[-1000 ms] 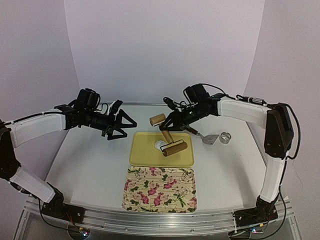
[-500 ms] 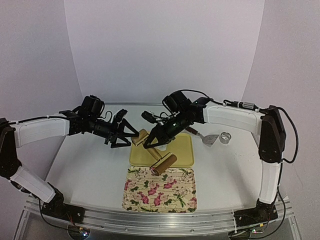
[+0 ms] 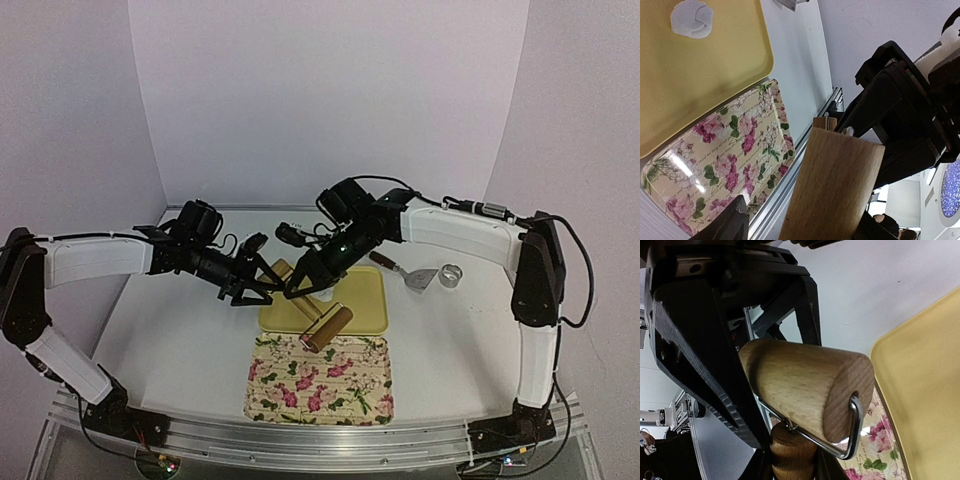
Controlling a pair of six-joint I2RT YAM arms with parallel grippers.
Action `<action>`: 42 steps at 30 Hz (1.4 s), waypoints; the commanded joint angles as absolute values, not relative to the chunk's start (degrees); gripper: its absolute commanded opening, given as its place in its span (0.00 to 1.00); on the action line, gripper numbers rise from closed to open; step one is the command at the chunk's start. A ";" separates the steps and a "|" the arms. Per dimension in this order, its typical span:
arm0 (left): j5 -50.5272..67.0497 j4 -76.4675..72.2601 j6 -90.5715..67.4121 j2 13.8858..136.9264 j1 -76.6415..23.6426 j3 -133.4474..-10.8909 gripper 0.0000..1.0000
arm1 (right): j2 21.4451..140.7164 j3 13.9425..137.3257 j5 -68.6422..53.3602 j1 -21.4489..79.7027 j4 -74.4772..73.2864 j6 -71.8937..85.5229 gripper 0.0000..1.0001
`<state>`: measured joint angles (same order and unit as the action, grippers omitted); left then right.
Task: Roll out the dumpling wrappers from the dough
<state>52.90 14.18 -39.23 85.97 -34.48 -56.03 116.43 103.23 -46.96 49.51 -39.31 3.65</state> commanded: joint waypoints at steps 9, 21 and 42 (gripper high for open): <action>57.46 2.72 -42.94 89.09 -35.18 -57.70 0.15 | 117.61 108.68 -46.68 50.46 -43.67 -1.61 0.00; 44.74 -2.86 -44.41 81.50 -35.24 -53.99 0.00 | 115.83 102.21 -40.70 50.29 -29.95 10.82 0.52; 29.01 -9.38 -54.02 68.16 -35.16 -49.75 0.00 | 103.23 64.35 -43.68 37.38 32.35 56.30 0.80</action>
